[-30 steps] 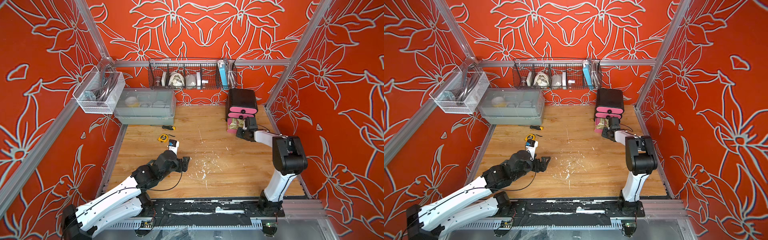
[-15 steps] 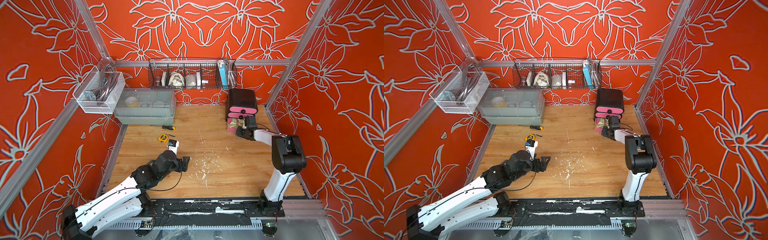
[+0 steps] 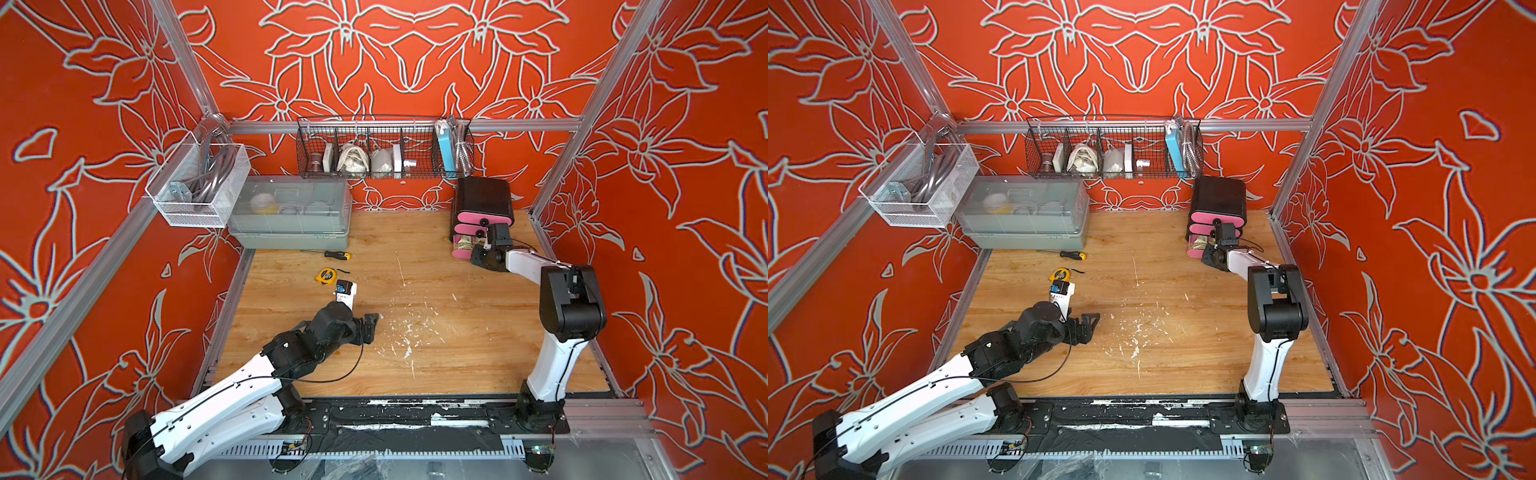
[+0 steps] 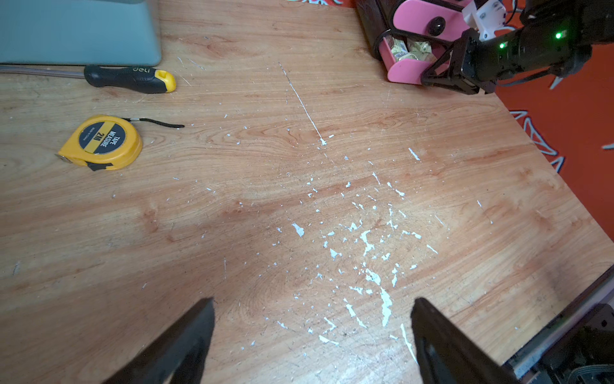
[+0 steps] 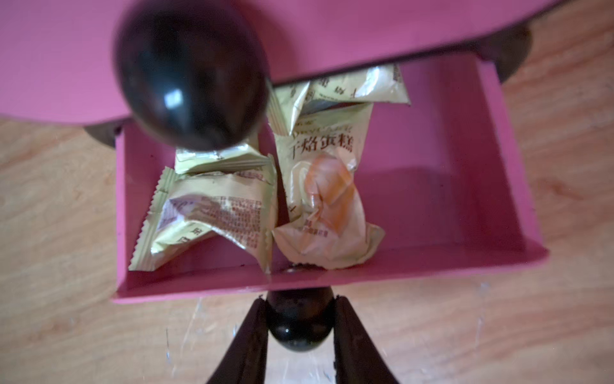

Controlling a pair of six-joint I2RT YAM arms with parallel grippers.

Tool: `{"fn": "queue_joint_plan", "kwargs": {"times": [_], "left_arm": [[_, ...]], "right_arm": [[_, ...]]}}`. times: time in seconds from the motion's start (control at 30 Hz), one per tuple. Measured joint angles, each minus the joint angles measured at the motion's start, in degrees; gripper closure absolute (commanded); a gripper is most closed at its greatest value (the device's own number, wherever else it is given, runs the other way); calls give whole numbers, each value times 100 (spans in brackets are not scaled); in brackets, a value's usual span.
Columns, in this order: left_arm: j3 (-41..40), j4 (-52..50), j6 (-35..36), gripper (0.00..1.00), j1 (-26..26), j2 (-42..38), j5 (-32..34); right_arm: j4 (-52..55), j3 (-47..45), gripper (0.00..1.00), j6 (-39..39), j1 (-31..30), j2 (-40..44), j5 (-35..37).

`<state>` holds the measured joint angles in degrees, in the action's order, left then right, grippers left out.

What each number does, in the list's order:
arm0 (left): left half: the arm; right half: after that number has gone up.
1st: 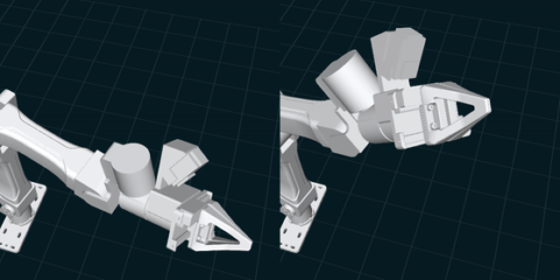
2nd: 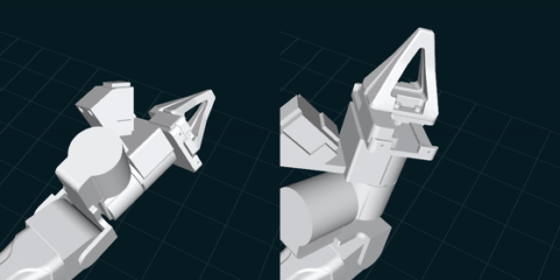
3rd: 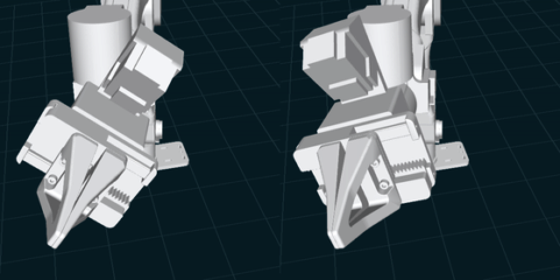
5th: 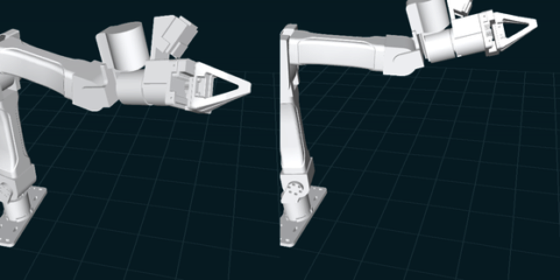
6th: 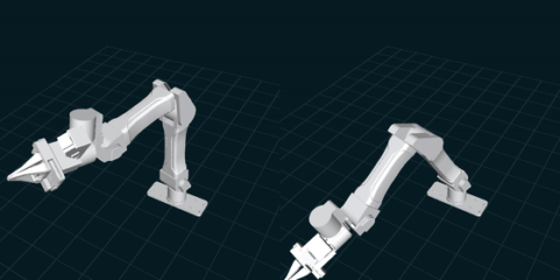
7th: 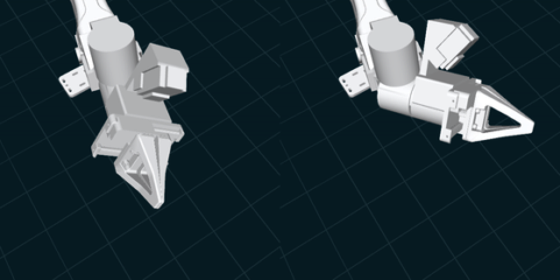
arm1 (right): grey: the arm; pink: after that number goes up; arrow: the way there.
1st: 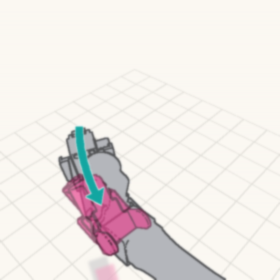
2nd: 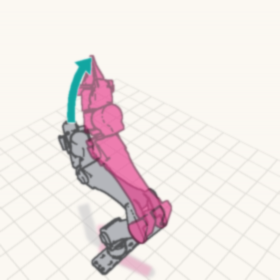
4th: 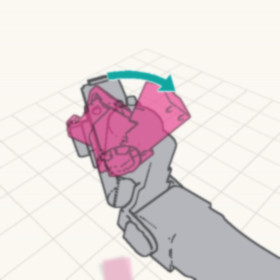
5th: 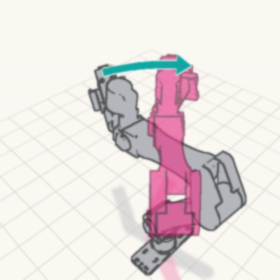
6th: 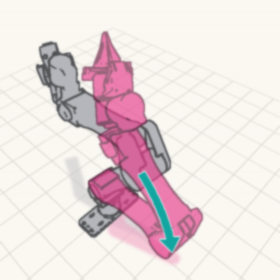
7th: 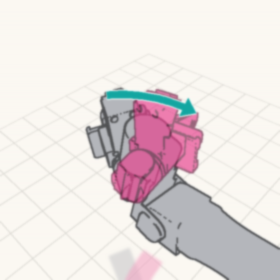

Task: Place the cookies into the drawer by color
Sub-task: Close the drawer in the storage box.

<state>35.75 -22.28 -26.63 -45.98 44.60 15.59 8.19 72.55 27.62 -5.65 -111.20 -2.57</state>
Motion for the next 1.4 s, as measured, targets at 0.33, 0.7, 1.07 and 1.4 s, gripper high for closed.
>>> {"fn": "queue_joint_plan", "kwargs": {"times": [0.33,0.7,1.07,1.4], "left_arm": [[-15,2,72,8,0,-4,28],[-22,0,92,8,0,-20,44],[-22,4,90,8,0,-28,37],[-22,28,76,8,0,107,-33]], "right_arm": [[-898,133,80,485,-2,-431,160],[-3263,-861,49,1440,37,-511,254],[-4450,-2201,70,2747,898,671,-1421],[-5528,-2041,100,4179,1335,-944,-2671]]}}
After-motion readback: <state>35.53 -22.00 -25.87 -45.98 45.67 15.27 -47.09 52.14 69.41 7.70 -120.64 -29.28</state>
